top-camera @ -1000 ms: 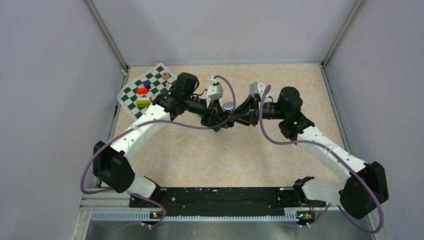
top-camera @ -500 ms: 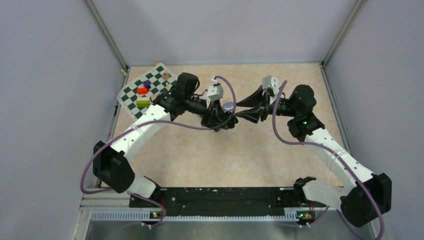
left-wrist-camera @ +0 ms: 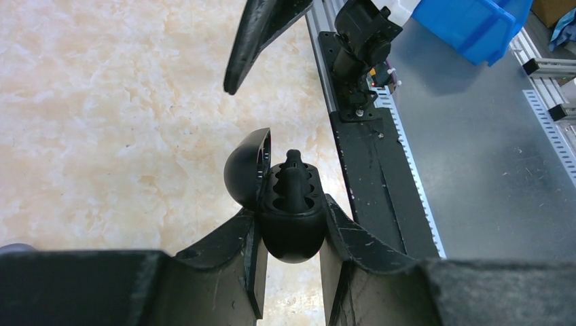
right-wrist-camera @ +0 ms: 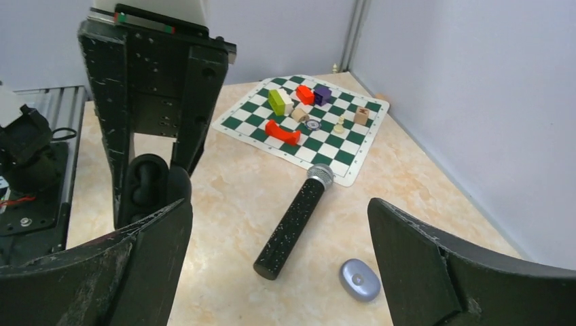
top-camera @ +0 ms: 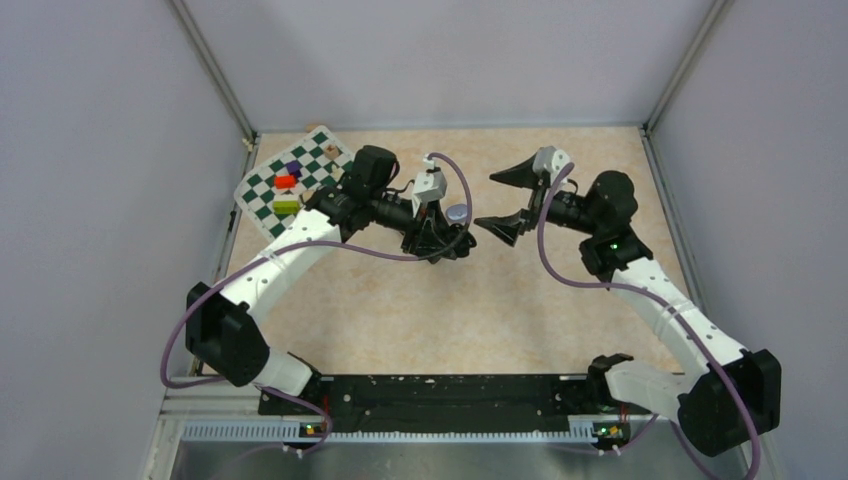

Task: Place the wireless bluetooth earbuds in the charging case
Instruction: Close the charging case.

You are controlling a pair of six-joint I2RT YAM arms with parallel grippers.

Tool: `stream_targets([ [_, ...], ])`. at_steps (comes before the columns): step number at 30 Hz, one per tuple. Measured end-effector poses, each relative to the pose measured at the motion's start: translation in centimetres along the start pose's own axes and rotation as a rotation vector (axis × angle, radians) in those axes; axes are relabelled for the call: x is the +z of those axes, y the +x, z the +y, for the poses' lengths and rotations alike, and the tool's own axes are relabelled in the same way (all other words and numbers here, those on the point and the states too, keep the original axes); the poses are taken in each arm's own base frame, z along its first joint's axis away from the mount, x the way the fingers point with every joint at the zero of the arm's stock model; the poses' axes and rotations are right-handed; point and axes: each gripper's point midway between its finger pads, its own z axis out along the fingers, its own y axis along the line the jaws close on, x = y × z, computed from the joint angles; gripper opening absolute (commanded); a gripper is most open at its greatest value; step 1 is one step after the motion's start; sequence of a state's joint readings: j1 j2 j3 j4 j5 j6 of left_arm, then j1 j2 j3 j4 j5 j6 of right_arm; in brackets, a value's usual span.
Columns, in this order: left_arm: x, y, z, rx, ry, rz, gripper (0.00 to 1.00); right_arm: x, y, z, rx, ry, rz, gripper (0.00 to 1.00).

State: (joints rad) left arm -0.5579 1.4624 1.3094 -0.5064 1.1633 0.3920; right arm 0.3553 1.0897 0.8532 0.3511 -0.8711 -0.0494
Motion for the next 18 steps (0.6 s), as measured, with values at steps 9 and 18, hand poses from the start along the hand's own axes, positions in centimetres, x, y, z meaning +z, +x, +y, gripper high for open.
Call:
stream_targets([
  [9,-0.2,-0.2,-0.4,0.001,0.004,0.000,0.00,0.4,3.1,-0.8,0.010,-0.001,0.069,0.99],
  [18,-0.2,-0.2,-0.6,-0.003,0.008,0.000,0.00,0.9,5.4,0.5,0.056,-0.081,0.118,0.99],
])
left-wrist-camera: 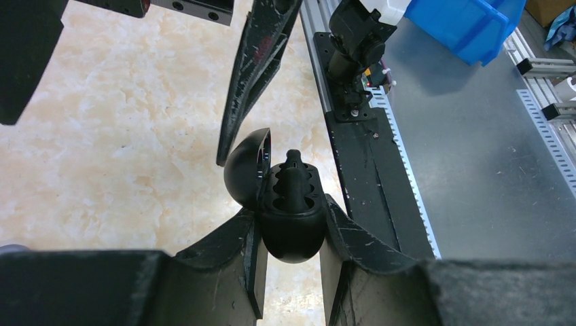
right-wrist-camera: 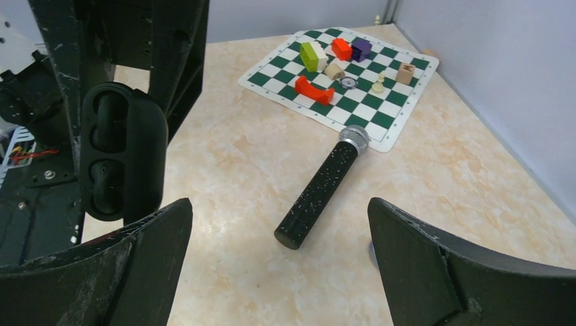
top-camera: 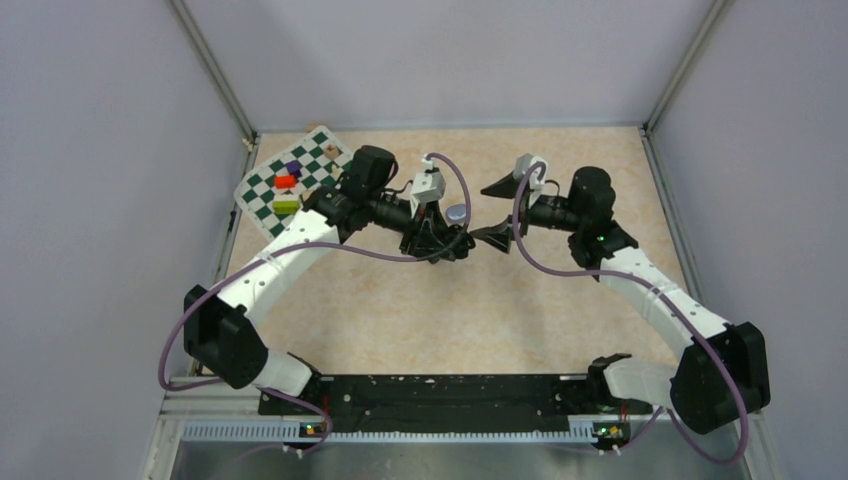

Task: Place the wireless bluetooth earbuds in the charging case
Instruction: Close the charging case.

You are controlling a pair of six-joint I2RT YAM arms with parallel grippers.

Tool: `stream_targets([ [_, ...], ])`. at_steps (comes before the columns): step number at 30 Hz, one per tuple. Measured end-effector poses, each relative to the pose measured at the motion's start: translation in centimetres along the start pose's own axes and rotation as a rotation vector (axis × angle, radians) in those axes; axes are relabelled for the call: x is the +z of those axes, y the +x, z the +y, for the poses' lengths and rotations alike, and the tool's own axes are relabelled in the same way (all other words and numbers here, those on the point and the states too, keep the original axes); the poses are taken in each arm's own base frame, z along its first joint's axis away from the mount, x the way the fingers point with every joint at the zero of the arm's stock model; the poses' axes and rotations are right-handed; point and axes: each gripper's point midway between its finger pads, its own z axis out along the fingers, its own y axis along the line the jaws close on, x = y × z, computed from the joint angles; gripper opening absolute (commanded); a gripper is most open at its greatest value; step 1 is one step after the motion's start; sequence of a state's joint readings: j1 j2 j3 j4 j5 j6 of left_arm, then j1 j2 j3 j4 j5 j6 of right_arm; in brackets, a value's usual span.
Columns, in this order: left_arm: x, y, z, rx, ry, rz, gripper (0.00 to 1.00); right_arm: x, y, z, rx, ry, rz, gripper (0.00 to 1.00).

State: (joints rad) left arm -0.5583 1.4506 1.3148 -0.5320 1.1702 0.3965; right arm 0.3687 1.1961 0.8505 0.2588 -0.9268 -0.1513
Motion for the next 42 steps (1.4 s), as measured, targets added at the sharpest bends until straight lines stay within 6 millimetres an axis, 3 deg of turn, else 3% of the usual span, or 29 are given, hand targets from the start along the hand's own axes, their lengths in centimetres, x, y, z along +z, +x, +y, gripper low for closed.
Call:
stream_targets([
  [5,0.0,0.0,0.0,0.001,0.000,0.000,0.00,0.7,0.4,1.1,0.004,-0.049,0.004,0.99],
  [21,0.0,0.0,0.0,0.002,0.000,0.000,0.00,0.9,0.2,1.9,-0.001,-0.084,-0.023,0.99],
  [33,0.1,0.1,-0.2,-0.003,0.005,0.006,0.00,0.5,-2.1,2.6,-0.050,-0.099,-0.081,0.99],
  [37,0.1,0.2,0.0,0.001,-0.003,0.010,0.00,0.2,-2.3,0.4,-0.029,0.042,-0.083,0.99],
  [42,0.4,0.3,1.1,-0.008,-0.055,0.022,0.00,-2.5,-1.6,-6.2,0.030,0.414,-0.051,0.99],
])
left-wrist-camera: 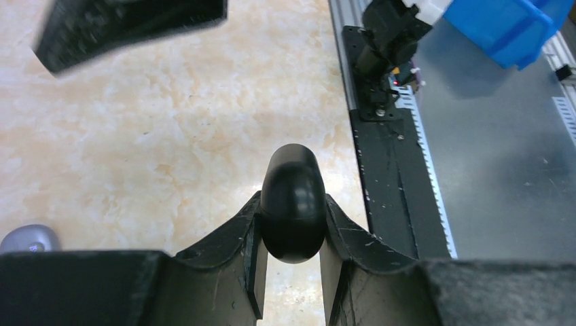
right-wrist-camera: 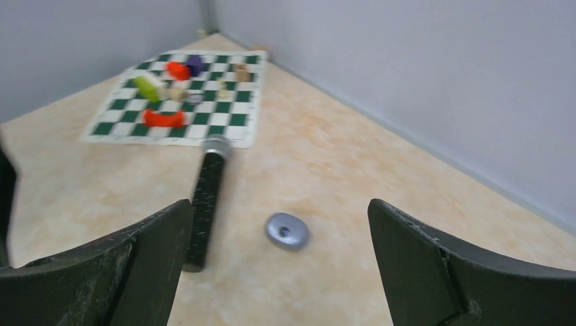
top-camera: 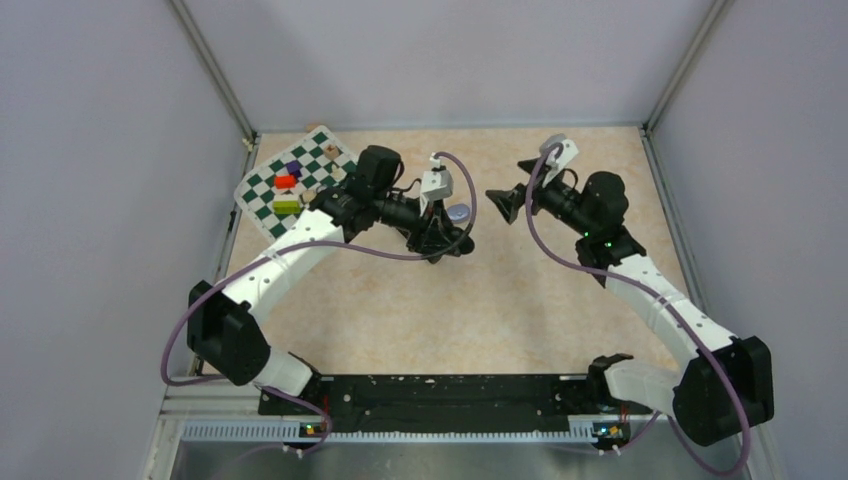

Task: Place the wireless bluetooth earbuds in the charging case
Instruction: Close the charging case, then place the charging case at the center of the board.

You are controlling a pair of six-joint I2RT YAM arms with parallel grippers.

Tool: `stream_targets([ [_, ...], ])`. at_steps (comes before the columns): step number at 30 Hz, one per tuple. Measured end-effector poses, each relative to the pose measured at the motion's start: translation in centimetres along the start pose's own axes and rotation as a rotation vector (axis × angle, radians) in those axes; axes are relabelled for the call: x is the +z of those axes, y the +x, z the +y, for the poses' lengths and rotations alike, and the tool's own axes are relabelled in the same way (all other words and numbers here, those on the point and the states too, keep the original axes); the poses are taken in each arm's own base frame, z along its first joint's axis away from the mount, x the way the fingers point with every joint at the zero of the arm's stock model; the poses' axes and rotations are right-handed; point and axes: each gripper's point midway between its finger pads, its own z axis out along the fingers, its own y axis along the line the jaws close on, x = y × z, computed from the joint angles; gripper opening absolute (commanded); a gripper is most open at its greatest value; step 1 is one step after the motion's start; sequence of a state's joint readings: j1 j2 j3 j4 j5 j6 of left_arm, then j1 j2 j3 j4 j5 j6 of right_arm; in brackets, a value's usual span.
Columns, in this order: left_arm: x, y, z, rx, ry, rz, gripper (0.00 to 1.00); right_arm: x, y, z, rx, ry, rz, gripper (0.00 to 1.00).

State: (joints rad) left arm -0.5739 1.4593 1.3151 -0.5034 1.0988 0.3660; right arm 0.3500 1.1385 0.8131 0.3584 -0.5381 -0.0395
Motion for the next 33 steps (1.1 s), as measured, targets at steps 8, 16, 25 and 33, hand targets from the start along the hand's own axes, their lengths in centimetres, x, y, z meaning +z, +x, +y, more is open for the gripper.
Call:
stream_targets([
  [8,2.7,3.0,5.9,-0.130,-0.137,0.084,0.00,-4.0,0.9,-9.7,0.081,0.500,0.037,0.99],
  [16,5.1,3.7,13.7,-0.185,-0.286,0.147,0.00,-8.3,0.1,-14.9,0.116,0.865,-0.006,0.99],
  [25,12.2,5.8,20.4,-0.386,-0.303,0.153,0.00,-10.6,-0.6,-17.0,0.111,1.025,-0.032,0.99],
  [33,15.5,9.3,23.3,-0.605,-0.377,0.171,0.00,-10.3,0.4,-17.4,0.116,1.037,-0.003,0.99],
])
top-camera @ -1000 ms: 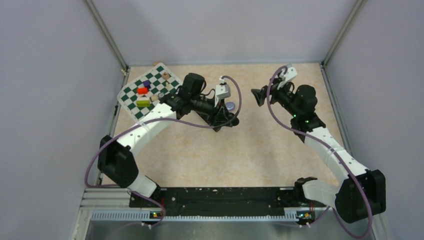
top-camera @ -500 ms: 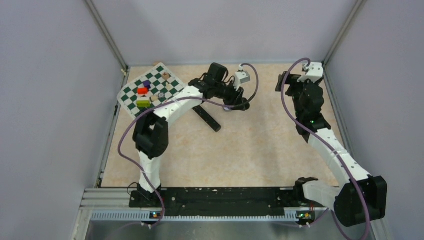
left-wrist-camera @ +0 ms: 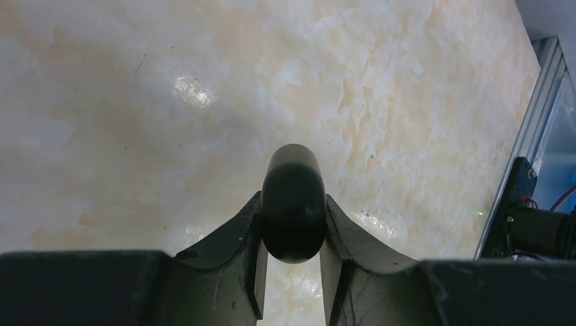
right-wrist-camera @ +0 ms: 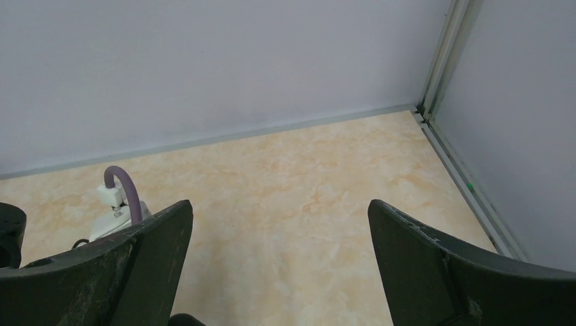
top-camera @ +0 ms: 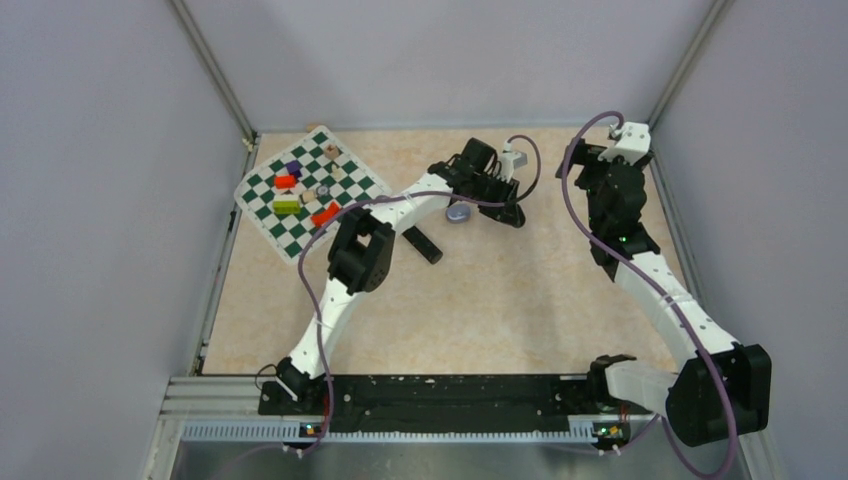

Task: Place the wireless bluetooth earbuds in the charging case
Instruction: Place the charging case at the center of the board.

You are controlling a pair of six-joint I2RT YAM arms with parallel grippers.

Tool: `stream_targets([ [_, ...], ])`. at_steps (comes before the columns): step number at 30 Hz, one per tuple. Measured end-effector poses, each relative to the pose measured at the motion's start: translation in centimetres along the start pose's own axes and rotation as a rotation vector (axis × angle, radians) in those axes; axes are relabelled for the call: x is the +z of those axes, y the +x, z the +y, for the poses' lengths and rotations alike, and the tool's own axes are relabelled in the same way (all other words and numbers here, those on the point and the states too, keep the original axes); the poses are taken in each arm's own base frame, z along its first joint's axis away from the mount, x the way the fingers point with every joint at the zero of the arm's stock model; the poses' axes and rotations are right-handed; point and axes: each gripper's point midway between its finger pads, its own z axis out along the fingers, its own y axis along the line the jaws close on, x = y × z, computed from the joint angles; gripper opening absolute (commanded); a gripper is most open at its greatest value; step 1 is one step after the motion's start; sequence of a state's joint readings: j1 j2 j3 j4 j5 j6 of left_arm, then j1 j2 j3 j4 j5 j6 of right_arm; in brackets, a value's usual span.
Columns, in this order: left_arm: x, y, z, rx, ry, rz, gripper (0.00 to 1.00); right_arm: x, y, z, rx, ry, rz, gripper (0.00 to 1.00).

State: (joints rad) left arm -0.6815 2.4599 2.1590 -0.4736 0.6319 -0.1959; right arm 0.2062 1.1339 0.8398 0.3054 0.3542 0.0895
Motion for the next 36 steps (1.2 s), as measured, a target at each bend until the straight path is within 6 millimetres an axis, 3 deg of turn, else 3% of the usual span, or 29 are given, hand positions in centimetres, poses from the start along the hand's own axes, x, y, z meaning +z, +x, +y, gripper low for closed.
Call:
stream_targets([
  [6,1.0,-0.7,0.8,-0.091,-0.026,-0.022,0.00,0.0,0.2,0.0,-0.002,0.000,0.005,0.99],
  [9,1.9,-0.2,1.5,-0.139,-0.037,-0.016,0.03,0.0,0.2,0.0,-0.002,0.001,0.006,0.99],
  [14,3.3,1.6,3.0,-0.218,-0.057,0.015,0.23,0.0,0.2,0.0,-0.003,0.000,0.007,0.99],
  [20,3.3,1.1,2.9,-0.247,-0.065,0.000,0.47,0.0,0.3,0.1,-0.003,-0.005,0.011,0.99],
  [26,3.2,0.7,2.9,-0.268,-0.073,-0.007,0.77,0.1,0.4,0.1,-0.004,-0.008,0.013,0.99],
  [33,2.9,0.0,2.5,-0.272,-0.073,-0.020,0.98,0.1,0.5,0.4,-0.004,-0.022,0.016,0.99],
  [36,2.8,-0.2,2.5,-0.279,-0.074,-0.022,0.99,0.2,0.8,0.5,-0.007,-0.026,0.023,0.99],
])
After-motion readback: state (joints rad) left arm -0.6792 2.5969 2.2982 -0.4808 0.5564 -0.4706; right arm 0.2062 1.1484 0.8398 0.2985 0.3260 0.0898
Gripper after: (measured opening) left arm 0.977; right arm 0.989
